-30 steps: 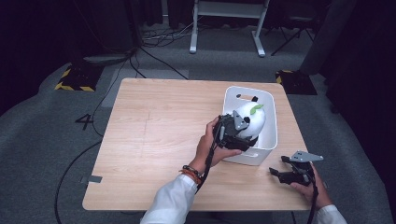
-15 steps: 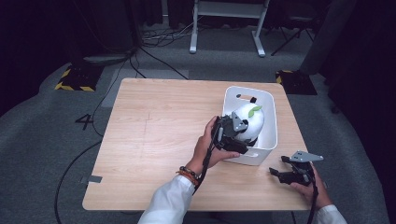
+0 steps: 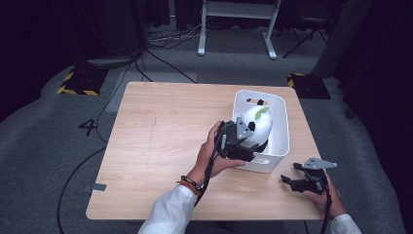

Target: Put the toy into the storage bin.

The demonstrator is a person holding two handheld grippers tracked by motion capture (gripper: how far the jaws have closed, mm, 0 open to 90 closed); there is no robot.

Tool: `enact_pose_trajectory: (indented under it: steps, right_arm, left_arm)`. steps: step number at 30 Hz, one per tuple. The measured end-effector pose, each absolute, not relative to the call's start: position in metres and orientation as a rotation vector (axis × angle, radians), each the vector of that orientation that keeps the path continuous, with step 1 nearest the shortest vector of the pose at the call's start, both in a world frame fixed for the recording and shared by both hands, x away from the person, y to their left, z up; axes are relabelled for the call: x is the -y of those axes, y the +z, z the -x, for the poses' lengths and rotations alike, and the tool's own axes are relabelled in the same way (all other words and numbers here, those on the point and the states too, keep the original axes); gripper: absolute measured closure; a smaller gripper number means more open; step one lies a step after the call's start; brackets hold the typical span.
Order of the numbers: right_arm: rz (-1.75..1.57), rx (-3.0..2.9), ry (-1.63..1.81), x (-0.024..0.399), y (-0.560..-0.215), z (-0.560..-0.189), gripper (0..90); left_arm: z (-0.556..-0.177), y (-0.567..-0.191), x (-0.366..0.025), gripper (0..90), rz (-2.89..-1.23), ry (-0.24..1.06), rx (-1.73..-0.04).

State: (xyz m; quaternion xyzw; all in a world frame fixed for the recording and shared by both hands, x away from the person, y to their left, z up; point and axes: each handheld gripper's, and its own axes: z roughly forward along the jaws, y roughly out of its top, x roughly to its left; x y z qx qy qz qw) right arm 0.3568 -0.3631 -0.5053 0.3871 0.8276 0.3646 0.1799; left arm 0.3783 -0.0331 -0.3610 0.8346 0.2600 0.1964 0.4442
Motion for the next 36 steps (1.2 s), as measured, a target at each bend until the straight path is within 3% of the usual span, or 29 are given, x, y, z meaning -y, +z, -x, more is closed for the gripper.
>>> enact_pose_trajectory:
  steps: [36]
  right_arm:
    - [-1.099,-2.338,1.03,0.363,-0.505,-0.357,19.8]
  left_arm:
    - [-0.36,-0.363,-0.031,16.2,-2.114,0.655,-0.666]
